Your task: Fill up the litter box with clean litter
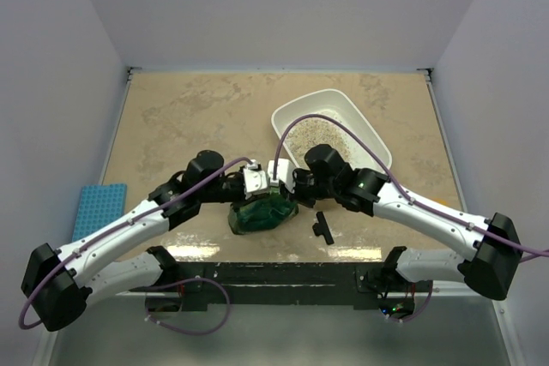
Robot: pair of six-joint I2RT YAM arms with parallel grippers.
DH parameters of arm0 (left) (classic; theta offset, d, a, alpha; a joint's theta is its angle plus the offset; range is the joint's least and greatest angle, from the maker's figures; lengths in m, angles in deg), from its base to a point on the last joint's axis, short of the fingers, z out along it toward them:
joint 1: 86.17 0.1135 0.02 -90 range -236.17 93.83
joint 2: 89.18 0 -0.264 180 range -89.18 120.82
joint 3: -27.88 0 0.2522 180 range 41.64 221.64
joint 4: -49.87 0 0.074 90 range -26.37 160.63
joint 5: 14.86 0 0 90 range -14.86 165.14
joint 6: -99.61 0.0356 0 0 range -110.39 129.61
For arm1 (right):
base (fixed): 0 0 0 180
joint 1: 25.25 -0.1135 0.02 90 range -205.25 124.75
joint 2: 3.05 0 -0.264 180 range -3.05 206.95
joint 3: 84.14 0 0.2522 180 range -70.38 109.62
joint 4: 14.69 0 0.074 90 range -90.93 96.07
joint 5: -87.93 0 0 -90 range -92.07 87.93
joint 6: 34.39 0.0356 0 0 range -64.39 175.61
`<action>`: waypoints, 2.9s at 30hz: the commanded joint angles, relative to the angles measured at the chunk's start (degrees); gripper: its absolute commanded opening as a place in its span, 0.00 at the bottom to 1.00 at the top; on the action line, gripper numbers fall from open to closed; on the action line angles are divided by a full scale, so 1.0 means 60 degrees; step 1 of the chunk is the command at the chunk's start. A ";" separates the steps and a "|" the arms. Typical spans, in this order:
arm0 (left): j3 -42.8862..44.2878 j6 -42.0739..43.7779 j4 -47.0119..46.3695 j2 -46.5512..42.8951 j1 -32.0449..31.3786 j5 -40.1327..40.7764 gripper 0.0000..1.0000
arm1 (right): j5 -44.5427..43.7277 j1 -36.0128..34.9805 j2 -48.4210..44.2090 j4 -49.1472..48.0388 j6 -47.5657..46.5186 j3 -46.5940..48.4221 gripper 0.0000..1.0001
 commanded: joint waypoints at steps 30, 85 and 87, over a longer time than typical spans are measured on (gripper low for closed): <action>0.0153 0.2327 -0.1059 0.0747 0.1875 -0.0628 0.00 | -0.0474 -0.0616 -0.0985 -0.2314 0.1929 -0.0866 0.04; 0.2277 -0.0587 0.0038 -0.1508 0.1875 0.1991 0.55 | -0.7140 -0.2813 0.1475 0.3150 1.3337 -0.1262 0.98; 0.2292 -0.0807 0.0229 -0.1830 0.1861 0.2052 0.53 | -0.7388 -0.2828 0.1622 0.3150 1.3529 -0.1233 0.99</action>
